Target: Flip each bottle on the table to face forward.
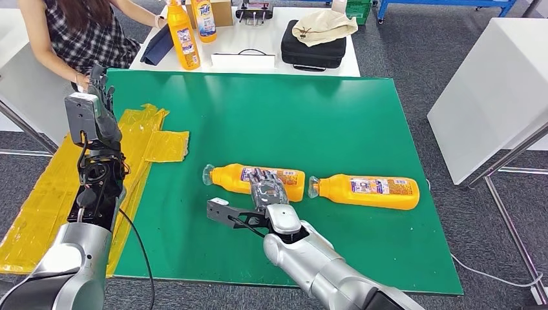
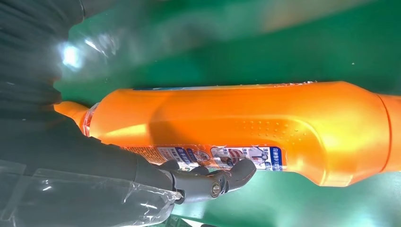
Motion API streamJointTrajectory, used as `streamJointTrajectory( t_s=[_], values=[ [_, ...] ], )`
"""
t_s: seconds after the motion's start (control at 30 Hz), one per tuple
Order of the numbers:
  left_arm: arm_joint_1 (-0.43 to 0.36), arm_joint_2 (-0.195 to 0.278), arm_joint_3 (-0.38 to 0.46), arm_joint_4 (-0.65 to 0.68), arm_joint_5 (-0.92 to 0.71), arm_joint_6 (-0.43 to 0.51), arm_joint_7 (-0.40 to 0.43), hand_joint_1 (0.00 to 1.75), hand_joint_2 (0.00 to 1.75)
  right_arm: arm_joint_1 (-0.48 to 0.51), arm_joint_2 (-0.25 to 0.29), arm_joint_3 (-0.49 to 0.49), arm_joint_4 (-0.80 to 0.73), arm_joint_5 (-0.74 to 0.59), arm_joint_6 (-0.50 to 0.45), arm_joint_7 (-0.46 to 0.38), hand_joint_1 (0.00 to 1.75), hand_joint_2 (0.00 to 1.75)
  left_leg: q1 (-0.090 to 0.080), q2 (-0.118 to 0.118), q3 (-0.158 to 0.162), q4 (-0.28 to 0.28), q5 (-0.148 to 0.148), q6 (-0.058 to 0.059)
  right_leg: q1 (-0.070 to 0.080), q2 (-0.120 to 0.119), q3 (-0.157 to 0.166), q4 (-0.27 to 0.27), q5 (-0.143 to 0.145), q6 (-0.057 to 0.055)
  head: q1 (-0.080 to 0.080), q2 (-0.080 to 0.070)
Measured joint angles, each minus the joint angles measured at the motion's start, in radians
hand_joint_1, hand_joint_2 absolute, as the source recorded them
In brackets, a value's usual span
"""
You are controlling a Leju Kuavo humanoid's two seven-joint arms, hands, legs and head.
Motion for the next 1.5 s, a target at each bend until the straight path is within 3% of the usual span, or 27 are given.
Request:
streamJointTrajectory(
  t_s=[0.47,0.53,0.6,0.63,0.7,0.77,0.97,1.33,1.5],
  values=[
    [0.0,0.0,0.0,0.0,0.0,0.0,0.0,0.0,0.0,-0.003,0.0,0.006,0.006,0.001,-0.001,0.001,0.0,1.75,0.0,0.0,0.0,0.0,0.0,0.0,0.0,0.0,0.0,0.0,0.0,0.0,0.0,0.0],
    [0.001,0.0,0.0,0.0,0.002,-0.003,0.002,0.0,0.0,-0.002,-0.001,0.006,0.001,0.041,-0.035,0.032,0.0,1.75,0.0,0.0,0.0,0.0,0.0,0.0,0.0,0.0,0.001,0.0,0.0,0.0,0.0,0.0],
    [0.011,0.002,0.001,-0.005,0.01,-0.014,0.007,0.0,0.0,0.013,-0.009,-0.001,-0.039,0.193,-0.163,0.109,0.0,1.75,0.0,-0.001,0.0,0.0,0.001,0.0,0.0,-0.001,0.001,0.0,0.0,0.0,0.0,0.0],
    [0.02,0.005,0.002,-0.009,0.015,-0.022,0.009,0.0,0.0,0.026,-0.015,-0.014,-0.076,0.311,-0.271,0.136,0.0,1.75,0.0,0.0,-0.001,0.0,0.001,0.001,0.0,0.0,0.0,0.0,0.0,0.0,0.0,0.0],
    [0.037,0.01,0.005,-0.016,0.021,-0.034,0.009,0.0,0.0,0.048,-0.027,-0.06,-0.159,0.537,-0.495,0.135,0.0,1.75,0.0,0.001,-0.001,0.0,0.001,0.001,0.0,0.001,-0.001,0.0,0.0,0.0,0.0,0.0],
    [0.043,0.012,0.006,-0.018,0.023,-0.039,0.009,0.0,0.0,0.059,-0.032,-0.11,-0.223,0.643,-0.602,0.112,0.0,1.75,0.0,0.0,-0.001,0.0,0.001,0.001,0.0,0.0,-0.002,0.0,0.0,0.0,0.0,0.0],
    [0.047,0.016,0.013,-0.018,0.023,-0.041,0.009,0.0,0.0,0.085,-0.043,-0.19,-0.294,0.634,-0.582,0.107,0.0,1.75,0.0,0.0,-0.002,0.0,0.001,0.0,0.0,-0.001,-0.002,0.0,0.0,0.0,0.0,0.0],
    [0.036,0.016,0.014,-0.015,0.023,-0.038,0.003,0.0,0.0,0.086,-0.035,-0.239,-0.285,0.632,-0.618,0.082,0.0,1.75,0.0,-0.001,-0.002,0.0,0.001,0.0,0.0,-0.001,-0.002,0.0,0.0,0.0,0.0,0.0],
    [0.04,0.021,0.021,-0.015,0.024,-0.033,0.0,0.0,0.0,0.084,-0.02,-0.263,-0.255,0.571,-0.51,0.07,0.0,1.75,0.0,0.0,-0.002,0.0,0.001,0.0,0.0,-0.001,-0.002,0.0,0.0,0.0,0.0,0.0]
  ],
)
